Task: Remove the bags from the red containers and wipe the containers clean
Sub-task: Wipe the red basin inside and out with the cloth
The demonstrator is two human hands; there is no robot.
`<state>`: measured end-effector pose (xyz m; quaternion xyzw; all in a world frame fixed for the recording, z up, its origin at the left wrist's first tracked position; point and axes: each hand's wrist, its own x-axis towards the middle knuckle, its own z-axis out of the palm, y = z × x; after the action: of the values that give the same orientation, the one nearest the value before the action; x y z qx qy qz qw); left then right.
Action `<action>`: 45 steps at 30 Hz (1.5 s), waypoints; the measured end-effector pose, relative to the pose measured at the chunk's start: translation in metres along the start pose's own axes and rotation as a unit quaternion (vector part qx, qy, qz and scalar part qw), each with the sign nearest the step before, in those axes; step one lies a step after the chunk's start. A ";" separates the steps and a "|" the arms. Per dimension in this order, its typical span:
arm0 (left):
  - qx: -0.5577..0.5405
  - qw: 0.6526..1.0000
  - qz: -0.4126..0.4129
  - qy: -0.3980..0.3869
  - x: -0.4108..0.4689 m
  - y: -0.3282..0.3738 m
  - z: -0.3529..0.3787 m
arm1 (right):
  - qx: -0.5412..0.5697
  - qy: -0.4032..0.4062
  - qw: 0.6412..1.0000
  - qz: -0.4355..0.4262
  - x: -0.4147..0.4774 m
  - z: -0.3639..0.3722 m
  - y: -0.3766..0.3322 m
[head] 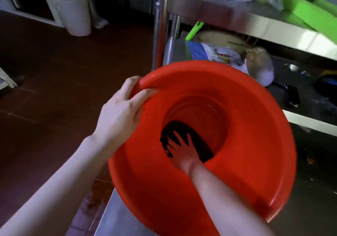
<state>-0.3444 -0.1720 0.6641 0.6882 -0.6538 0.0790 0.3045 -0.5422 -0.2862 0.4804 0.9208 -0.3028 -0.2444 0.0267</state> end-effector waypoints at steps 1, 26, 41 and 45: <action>-0.007 1.000 0.004 0.002 -0.002 -0.007 0.000 | -0.004 0.004 1.000 0.007 0.001 0.001 -0.001; -0.108 0.994 -0.011 -0.011 -0.025 -0.002 0.033 | 0.011 -0.012 0.978 0.207 -0.067 0.030 0.032; -0.072 0.997 0.031 -0.009 -0.021 0.031 0.016 | 0.096 0.193 0.943 0.253 -0.004 -0.042 0.083; -0.063 0.998 0.016 -0.003 -0.022 0.043 0.015 | 0.159 0.158 0.916 0.331 -0.039 -0.018 0.110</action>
<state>-0.3925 -0.1588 0.6546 0.6575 -0.6692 0.0409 0.3438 -0.6209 -0.3552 0.5347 0.7864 -0.6173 -0.0211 0.0069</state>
